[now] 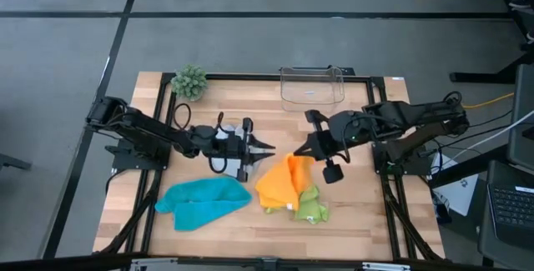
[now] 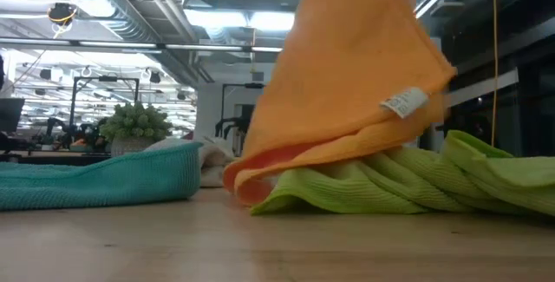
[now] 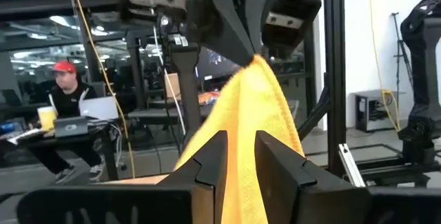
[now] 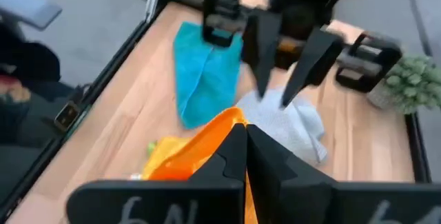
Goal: Fold microfiber towels
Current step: Fold the orange microfiber cloth
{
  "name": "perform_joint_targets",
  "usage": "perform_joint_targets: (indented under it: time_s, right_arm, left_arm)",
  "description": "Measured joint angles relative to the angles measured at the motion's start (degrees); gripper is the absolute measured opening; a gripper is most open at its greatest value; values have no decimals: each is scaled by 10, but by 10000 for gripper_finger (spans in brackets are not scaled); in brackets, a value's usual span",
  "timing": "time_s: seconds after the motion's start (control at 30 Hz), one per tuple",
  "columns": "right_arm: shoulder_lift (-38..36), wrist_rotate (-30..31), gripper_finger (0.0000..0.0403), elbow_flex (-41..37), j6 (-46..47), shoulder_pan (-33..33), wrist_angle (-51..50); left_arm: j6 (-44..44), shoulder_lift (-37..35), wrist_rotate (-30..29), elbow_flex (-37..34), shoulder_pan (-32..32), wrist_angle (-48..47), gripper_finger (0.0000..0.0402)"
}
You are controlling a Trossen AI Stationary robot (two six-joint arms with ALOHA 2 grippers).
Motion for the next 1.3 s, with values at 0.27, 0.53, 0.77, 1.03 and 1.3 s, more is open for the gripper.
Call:
perform_joint_targets:
  time_s: [0.27, 0.53, 0.77, 1.03, 1.3]
  right_arm:
    - [12, 121, 8, 0, 15, -25, 69]
    - [19, 172, 8, 0, 62, -49, 7]
    - [21, 154, 8, 0, 74, -51, 1]
    - [21, 299, 8, 0, 54, -51, 1]
    - [21, 312, 8, 0, 42, -51, 42]
  left_arm:
    - [-8, 57, -9, 47, -1, -2, 66]
    - [58, 43, -79, 69, -12, 2, 66]
    - [102, 36, -199, 88, -14, -5, 66]
    - [102, 35, -319, 88, -46, -118, 66]
    - [189, 35, -376, 88, -74, -23, 66]
